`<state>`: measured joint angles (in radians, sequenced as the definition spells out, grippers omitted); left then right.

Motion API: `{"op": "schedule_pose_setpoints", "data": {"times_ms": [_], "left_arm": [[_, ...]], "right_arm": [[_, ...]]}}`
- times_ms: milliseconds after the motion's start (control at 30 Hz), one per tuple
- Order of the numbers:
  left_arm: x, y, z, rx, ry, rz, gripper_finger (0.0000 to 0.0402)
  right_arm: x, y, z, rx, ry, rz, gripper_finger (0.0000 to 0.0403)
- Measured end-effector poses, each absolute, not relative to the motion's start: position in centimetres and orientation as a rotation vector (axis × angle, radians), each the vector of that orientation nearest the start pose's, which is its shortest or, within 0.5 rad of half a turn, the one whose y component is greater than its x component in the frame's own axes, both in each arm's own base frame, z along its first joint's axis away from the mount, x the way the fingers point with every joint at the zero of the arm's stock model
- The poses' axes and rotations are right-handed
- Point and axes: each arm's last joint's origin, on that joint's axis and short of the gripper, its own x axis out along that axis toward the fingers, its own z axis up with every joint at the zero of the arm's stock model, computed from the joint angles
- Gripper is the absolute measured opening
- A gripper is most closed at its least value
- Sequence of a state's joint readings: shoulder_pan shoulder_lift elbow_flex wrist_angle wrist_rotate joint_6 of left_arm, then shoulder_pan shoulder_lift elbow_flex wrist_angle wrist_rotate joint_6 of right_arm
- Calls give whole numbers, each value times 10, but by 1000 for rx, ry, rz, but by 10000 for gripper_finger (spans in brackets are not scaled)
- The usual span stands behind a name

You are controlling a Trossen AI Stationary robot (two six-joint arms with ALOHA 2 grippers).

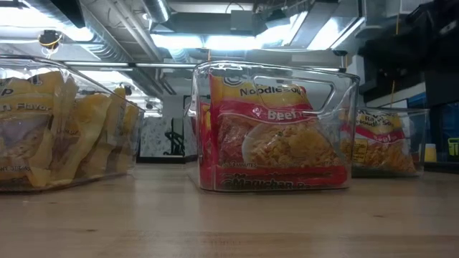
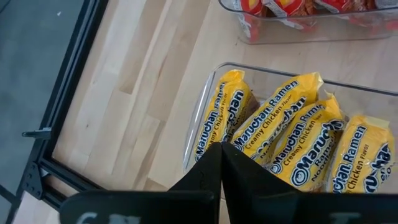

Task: Sort Maruchan noodles
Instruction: Return to Home Position

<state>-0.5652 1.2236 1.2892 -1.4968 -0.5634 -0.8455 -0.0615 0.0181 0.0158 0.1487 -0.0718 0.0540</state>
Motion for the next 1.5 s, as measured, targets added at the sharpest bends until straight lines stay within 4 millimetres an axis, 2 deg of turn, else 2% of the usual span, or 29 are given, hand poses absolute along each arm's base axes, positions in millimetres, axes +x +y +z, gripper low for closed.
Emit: {"op": "schedule_pose_setpoints", "data": {"times_ms": [167,600,667,767,900,1100,1167,1300,1500], "left_arm": [[163,-85,336,21,1071,481,2],[165,-86,336,-14,1058,483,2],[171,-87,327,-25,961,530,2],[168,-85,310,-71,648,563,2],[160,-83,280,-82,387,381,2],[143,-58,240,-63,-48,69,2],[137,-51,230,-84,-116,-3,2],[126,-37,205,-96,-119,-44,2],[109,-22,192,-83,-232,-118,2]], "right_arm": [[97,-6,179,50,-117,-48,111],[98,-6,169,53,-19,-49,111],[98,-6,169,53,-15,-49,111],[98,-6,168,54,-9,-49,111],[98,-6,168,54,-7,-49,111],[98,-6,168,54,-5,-49,111],[98,-6,168,54,-5,-49,111],[98,-5,168,54,-4,-49,111],[98,-5,168,54,-3,-49,111]]}}
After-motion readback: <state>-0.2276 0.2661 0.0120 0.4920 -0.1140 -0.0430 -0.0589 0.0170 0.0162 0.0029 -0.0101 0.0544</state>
